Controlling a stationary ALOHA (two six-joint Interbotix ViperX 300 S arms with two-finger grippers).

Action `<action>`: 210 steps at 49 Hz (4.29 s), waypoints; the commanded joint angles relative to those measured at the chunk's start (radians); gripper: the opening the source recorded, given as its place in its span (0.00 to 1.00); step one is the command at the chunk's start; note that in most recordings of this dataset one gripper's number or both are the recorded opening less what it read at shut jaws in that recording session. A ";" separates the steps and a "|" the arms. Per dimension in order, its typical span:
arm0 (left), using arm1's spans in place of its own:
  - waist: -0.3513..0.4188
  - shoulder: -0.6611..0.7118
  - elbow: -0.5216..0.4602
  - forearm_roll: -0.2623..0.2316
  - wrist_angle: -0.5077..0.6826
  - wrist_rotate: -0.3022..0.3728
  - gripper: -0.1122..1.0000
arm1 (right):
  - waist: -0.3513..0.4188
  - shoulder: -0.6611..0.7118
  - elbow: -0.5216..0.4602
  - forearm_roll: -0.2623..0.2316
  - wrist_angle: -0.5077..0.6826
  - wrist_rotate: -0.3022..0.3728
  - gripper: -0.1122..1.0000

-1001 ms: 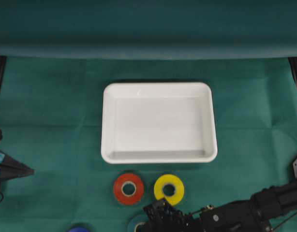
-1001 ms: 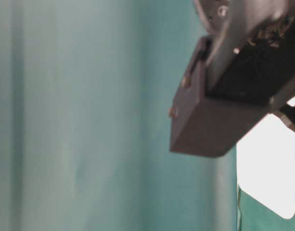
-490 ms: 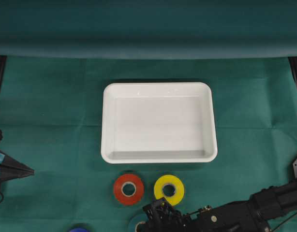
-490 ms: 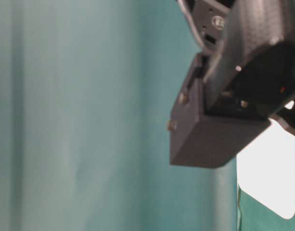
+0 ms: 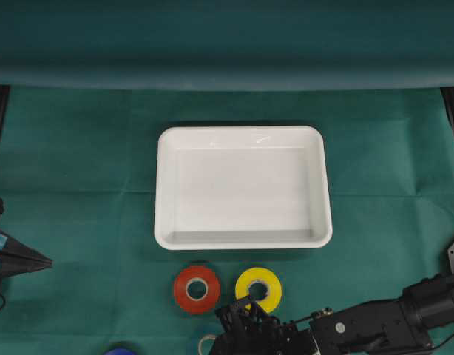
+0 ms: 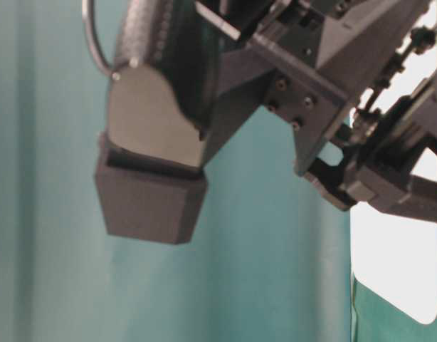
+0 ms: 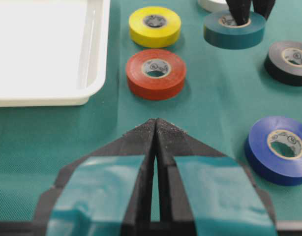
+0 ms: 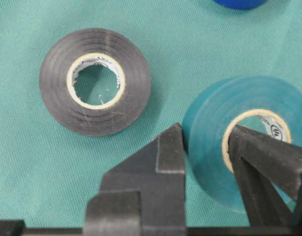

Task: Put the tape into the white case with the right arm.
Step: 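Lift the teal roll and carry it over the white tray, then lower the teal roll into the tray and open the right gripper, then withdraw the right gripper to the right side of the table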

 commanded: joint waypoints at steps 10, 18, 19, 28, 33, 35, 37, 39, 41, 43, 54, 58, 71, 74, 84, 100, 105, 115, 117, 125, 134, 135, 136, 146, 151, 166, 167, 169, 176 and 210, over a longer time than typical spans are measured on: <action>0.003 0.008 -0.011 0.003 -0.005 -0.003 0.10 | -0.061 -0.051 -0.023 -0.002 0.018 0.002 0.11; 0.003 0.008 -0.011 0.002 -0.006 -0.003 0.10 | -0.129 -0.078 -0.012 -0.002 0.054 0.002 0.12; 0.003 0.008 -0.011 0.003 -0.006 -0.003 0.10 | -0.140 -0.081 -0.012 -0.002 0.058 0.002 0.12; 0.003 0.008 -0.011 0.003 -0.006 -0.003 0.10 | -0.227 -0.114 0.008 -0.009 0.100 0.000 0.11; 0.003 0.008 -0.011 0.003 -0.006 -0.003 0.10 | -0.270 -0.121 0.015 -0.028 0.109 0.000 0.12; 0.003 0.008 -0.011 0.002 -0.006 -0.003 0.10 | -0.290 -0.123 0.018 -0.037 0.112 0.000 0.11; 0.003 0.008 -0.011 0.003 -0.006 -0.003 0.10 | -0.314 -0.123 0.021 -0.049 0.117 0.000 0.11; 0.003 0.008 -0.011 0.003 -0.006 -0.003 0.10 | -0.331 -0.121 0.023 -0.055 0.120 0.000 0.11; 0.003 0.008 -0.011 0.002 -0.006 -0.003 0.10 | -0.350 -0.121 0.023 -0.060 0.124 0.000 0.11; 0.003 0.008 -0.011 0.002 -0.006 -0.003 0.10 | -0.364 -0.123 0.023 -0.061 0.124 0.000 0.12; 0.003 0.008 -0.011 0.003 -0.005 -0.003 0.10 | -0.419 -0.123 0.026 -0.061 0.124 0.002 0.12; 0.003 0.008 -0.011 0.002 -0.006 -0.003 0.10 | -0.425 -0.121 0.034 -0.061 0.120 0.002 0.12; 0.003 0.008 -0.011 0.003 -0.006 -0.003 0.10 | -0.430 -0.121 0.066 -0.061 0.112 0.002 0.12; 0.003 0.008 -0.011 0.003 -0.006 -0.003 0.10 | -0.430 -0.121 0.071 -0.061 0.104 0.002 0.11; 0.003 0.008 -0.011 0.002 -0.006 -0.005 0.10 | -0.430 -0.121 0.078 -0.061 0.080 0.000 0.39; 0.003 0.008 -0.009 0.003 -0.005 -0.005 0.10 | -0.430 -0.121 0.078 -0.061 0.066 0.000 0.77; 0.003 0.008 -0.011 0.002 -0.006 -0.005 0.10 | -0.430 -0.123 0.078 -0.063 0.067 0.000 0.77; 0.003 0.008 -0.009 0.003 -0.006 -0.005 0.10 | -0.430 -0.166 0.107 -0.067 0.084 0.000 0.77; 0.003 0.008 -0.011 0.003 -0.006 -0.005 0.10 | -0.430 -0.184 0.126 -0.067 0.086 0.002 0.77; 0.003 0.008 -0.011 0.003 -0.006 -0.005 0.10 | -0.430 -0.291 0.241 -0.067 0.086 0.002 0.77; 0.003 0.008 -0.009 0.003 -0.005 -0.005 0.10 | -0.430 -0.436 0.405 -0.064 0.081 0.003 0.77; 0.003 0.008 -0.009 0.003 -0.006 -0.005 0.10 | -0.430 -0.456 0.426 -0.063 0.081 0.003 0.77; 0.003 0.008 -0.009 0.003 -0.006 -0.005 0.10 | -0.430 -0.474 0.445 -0.063 0.081 0.005 0.77; 0.003 0.006 -0.009 0.003 -0.006 -0.005 0.10 | -0.430 -0.698 0.650 -0.063 0.034 0.043 0.77; 0.003 0.006 -0.009 0.003 -0.006 -0.005 0.10 | -0.430 -0.811 0.741 -0.064 -0.034 0.071 0.77; 0.003 0.006 -0.009 0.002 -0.006 -0.005 0.10 | -0.430 -1.020 0.891 -0.063 -0.052 0.147 0.76; 0.003 0.006 -0.009 0.003 -0.005 -0.005 0.10 | -0.430 -1.022 0.891 -0.063 -0.046 0.147 0.76; 0.003 0.006 -0.009 0.002 -0.006 -0.005 0.10 | -0.430 -1.022 0.893 -0.063 -0.037 0.149 0.76; 0.003 0.006 -0.009 0.002 -0.005 -0.005 0.10 | -0.428 -1.017 0.891 -0.063 -0.031 0.149 0.76; 0.003 0.006 -0.009 0.002 -0.006 -0.005 0.10 | -0.060 -1.015 0.914 -0.061 -0.025 0.152 0.76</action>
